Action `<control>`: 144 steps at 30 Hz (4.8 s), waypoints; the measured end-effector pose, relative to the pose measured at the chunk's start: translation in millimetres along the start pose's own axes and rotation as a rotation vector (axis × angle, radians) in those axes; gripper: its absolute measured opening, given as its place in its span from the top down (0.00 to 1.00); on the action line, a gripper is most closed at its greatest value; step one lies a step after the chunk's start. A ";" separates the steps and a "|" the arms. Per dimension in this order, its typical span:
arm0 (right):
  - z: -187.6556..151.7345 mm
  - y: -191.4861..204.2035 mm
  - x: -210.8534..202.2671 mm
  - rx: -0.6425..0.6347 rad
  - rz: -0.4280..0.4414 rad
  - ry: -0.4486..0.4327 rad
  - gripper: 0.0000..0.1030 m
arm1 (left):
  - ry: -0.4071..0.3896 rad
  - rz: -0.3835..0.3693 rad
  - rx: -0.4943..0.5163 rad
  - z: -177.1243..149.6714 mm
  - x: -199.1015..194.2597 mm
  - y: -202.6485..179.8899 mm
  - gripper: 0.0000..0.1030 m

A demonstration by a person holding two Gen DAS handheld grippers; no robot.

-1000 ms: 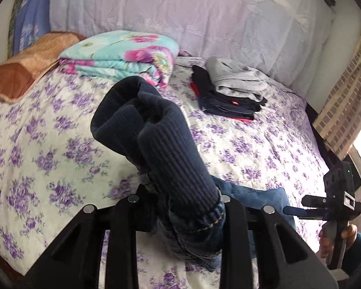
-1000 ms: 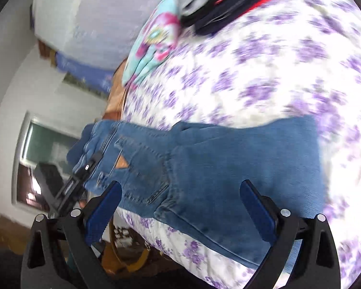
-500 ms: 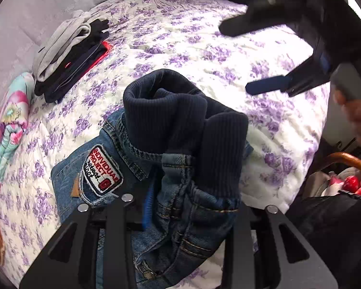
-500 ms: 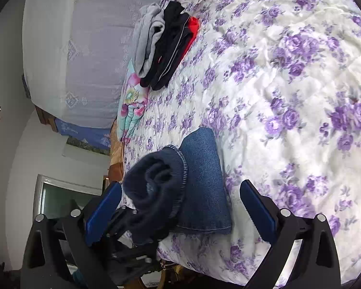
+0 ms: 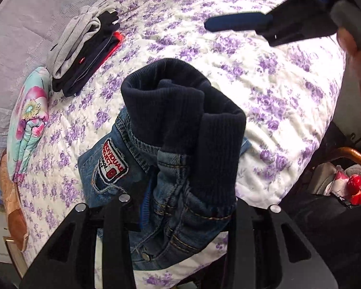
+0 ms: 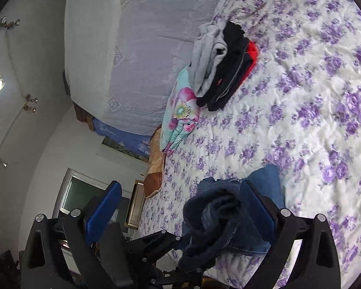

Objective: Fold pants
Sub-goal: 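Fold the waistband over the folded jeans with the left gripper and release, then grasp the folded jeans bundle with the right gripper, then lift the folded jeans with the right gripper and carry toward the clothes stack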

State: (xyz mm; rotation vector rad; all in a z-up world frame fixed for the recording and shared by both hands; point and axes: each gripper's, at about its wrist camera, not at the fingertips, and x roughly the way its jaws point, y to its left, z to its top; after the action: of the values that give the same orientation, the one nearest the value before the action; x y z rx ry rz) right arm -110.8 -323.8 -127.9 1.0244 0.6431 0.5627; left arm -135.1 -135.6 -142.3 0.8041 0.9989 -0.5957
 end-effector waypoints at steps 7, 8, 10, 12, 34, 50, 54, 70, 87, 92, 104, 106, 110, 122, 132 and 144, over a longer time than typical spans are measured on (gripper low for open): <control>-3.0 15.5 18.3 -0.020 0.028 0.060 0.04 | 0.003 -0.055 -0.046 -15.9 -16.8 19.0 0.64; -4.2 18.9 20.6 -0.024 0.033 0.068 0.04 | 0.003 -0.060 -0.048 -16.6 -18.9 20.2 0.64; -5.8 25.4 22.3 -0.036 0.041 0.075 0.04 | -0.003 -0.073 -0.059 -18.7 -22.2 23.0 0.64; -5.3 31.6 24.1 -0.050 0.048 0.080 0.04 | 0.002 -0.121 -0.100 -21.4 -24.4 31.6 0.58; -49.8 -23.4 99.6 0.059 -0.130 0.308 0.24 | -0.020 0.024 -0.520 -92.5 -3.9 133.0 0.07; -23.5 -13.8 119.2 -0.057 -0.286 0.479 0.10 | -0.014 -0.052 -0.513 -89.6 55.8 111.6 0.04; -6.4 11.5 132.5 -0.170 -0.238 0.619 0.10 | -0.063 -0.058 -0.543 -102.4 28.9 119.2 0.05; -12.5 -19.1 333.2 0.058 0.065 1.303 0.03 | 0.019 -0.124 -0.731 -122.4 50.6 114.4 0.04; 19.3 -28.4 370.4 0.009 -0.075 1.052 0.35 | 0.051 -0.077 -0.752 -116.0 56.1 117.7 0.04; 91.3 -34.9 316.5 0.100 -0.026 0.778 0.15 | 0.068 -0.064 -0.699 -111.5 57.2 113.7 0.04; -2.0 -34.6 295.0 0.004 -0.058 0.907 0.84 | 0.060 0.012 -0.676 -95.3 51.0 110.0 0.04; 9.8 -34.7 275.5 0.005 -0.133 0.872 0.79 | 0.060 0.021 -0.663 -92.0 45.9 112.1 0.04; 24.4 38.3 200.9 -0.417 -0.154 0.645 0.09 | -0.018 0.012 -0.649 -94.3 20.0 123.0 0.04; -60.3 -41.0 32.6 0.015 -0.312 0.237 0.04 | -0.174 -0.295 -0.675 -102.6 37.7 170.8 0.05; -101.7 -58.3 40.9 0.109 -0.322 0.043 0.03 | -0.088 -0.613 -0.778 -125.0 111.2 188.7 0.05; -80.4 -63.0 75.2 0.148 -0.277 0.069 0.06 | -0.111 -0.751 -0.706 -102.1 130.3 175.8 0.04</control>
State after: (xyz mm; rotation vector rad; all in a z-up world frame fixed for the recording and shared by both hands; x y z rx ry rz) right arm -108.9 -250.1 -231.2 1.0360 0.8824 0.3123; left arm 2.9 38.9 -236.2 -0.2548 1.2930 -0.8328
